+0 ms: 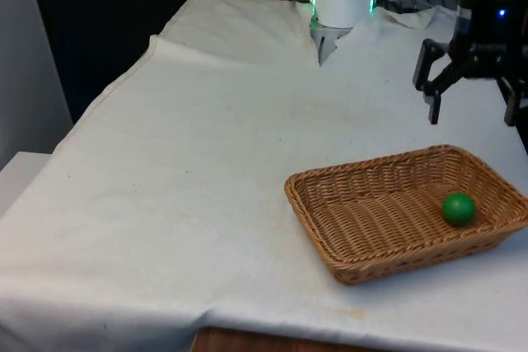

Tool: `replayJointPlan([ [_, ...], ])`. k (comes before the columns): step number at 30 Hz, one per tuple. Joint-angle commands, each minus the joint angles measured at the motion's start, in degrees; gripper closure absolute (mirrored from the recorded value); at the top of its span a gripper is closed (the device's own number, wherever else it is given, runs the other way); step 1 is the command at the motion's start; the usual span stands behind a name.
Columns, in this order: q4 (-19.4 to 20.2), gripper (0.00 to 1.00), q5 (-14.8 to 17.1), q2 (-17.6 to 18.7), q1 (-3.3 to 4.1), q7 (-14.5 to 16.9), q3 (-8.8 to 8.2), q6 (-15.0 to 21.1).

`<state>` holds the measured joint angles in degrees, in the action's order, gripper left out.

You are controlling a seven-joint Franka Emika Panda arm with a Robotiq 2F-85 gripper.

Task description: Pick up the ball and place it into the basket.

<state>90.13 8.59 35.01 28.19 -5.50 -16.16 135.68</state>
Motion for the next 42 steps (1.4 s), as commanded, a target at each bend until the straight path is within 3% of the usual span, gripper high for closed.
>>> replayJointPlan([
  [1,-0.1,0.0,-0.3,-0.5,0.17,-0.2,-0.23,-0.9],
  [15,1.8,0.0,-1.2,-5.0,-0.17,0.4,-0.46,-3.9],
  [20,6.8,0.0,-1.4,-8.8,-0.17,1.8,-1.26,-2.5],
  [31,12.4,0.0,-1.3,-12.5,-0.46,3.6,-2.06,-2.0],
  [42,21.4,0.0,-1.7,-18.7,-0.57,6.1,-3.61,0.6],
])
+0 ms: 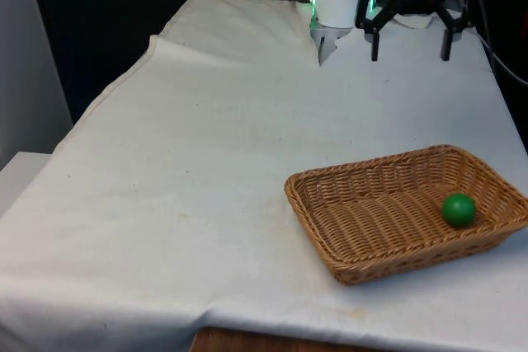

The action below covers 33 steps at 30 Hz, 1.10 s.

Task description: Pick up the ball and place it into the basket.

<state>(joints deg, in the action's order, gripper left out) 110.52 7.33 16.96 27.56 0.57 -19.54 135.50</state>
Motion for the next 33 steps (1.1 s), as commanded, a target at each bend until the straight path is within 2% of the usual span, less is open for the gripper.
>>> replayJointPlan([
  [1,1.7,0.0,-0.5,-1.2,0.06,0.2,-0.34,1.0],
  [6,5.1,0.0,-1.0,-3.6,0.11,0.9,-0.92,1.8],
  [9,6.5,0.0,-1.1,-4.7,-0.11,1.1,-0.92,1.6],
  [15,11.5,0.0,-4.2,-8.9,-0.17,0.9,-1.72,2.8],
  [16,11.0,0.0,-3.3,-8.5,-0.29,1.3,-1.49,2.1],
  [18,12.5,0.0,-4.8,-9.8,-0.29,0.9,-1.89,2.8],
  [23,14.8,0.0,-6.5,-13.5,-0.57,1.0,-2.75,1.8],
  [24,14.7,0.0,-5.9,-13.2,-0.46,1.3,-2.64,1.9],
  [33,16.4,0.0,-8.6,-18.1,-0.74,1.4,-4.24,-0.6],
])
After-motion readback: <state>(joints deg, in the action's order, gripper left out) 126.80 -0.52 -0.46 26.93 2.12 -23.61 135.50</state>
